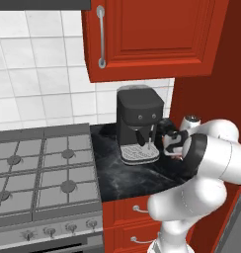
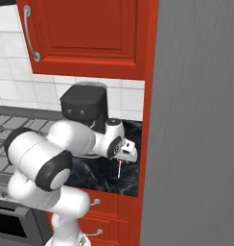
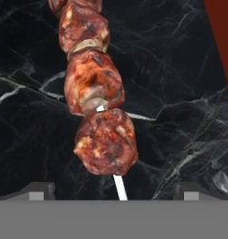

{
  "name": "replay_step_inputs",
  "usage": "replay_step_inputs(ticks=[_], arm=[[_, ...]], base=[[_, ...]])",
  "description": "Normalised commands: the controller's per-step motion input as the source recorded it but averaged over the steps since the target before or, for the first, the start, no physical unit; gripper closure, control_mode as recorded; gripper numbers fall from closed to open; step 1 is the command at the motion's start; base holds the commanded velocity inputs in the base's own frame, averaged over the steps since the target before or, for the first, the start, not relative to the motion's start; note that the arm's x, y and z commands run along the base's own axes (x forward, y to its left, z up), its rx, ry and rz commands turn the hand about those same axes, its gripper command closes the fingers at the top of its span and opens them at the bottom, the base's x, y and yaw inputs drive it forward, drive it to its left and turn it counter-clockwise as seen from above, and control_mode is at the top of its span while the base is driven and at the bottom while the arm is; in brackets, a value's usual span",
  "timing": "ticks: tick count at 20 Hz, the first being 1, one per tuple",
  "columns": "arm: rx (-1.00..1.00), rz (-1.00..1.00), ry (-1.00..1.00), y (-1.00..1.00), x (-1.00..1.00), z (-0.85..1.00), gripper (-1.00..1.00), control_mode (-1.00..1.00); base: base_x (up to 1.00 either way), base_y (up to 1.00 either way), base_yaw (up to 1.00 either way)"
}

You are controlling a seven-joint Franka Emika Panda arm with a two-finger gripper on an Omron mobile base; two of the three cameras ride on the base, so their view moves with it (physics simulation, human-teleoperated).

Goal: Store the kebab skewer in the freezer for long-term storage. Close the freezer door after placing the cooked food.

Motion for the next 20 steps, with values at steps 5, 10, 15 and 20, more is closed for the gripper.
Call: replay_step_inputs(ticks=[5, 10, 15, 20], arm=[[0.0, 0.0, 0.0, 0.0, 0.09, -0.19, -1.0, -1.0], [0.0, 0.0, 0.0, -0.02, 0.1, -0.08, -1.0, -1.0], [0.0, 0.0, 0.0, 0.0, 0.06, -0.06, -1.0, -1.0], [0.0, 0.0, 0.0, 0.0, 0.17, 0.0, -1.0, -1.0]], base=[[0.0, 0.0, 0.0], [0.0, 0.0, 0.0], [0.0, 0.0, 0.0], [0.0, 0.0, 0.0]])
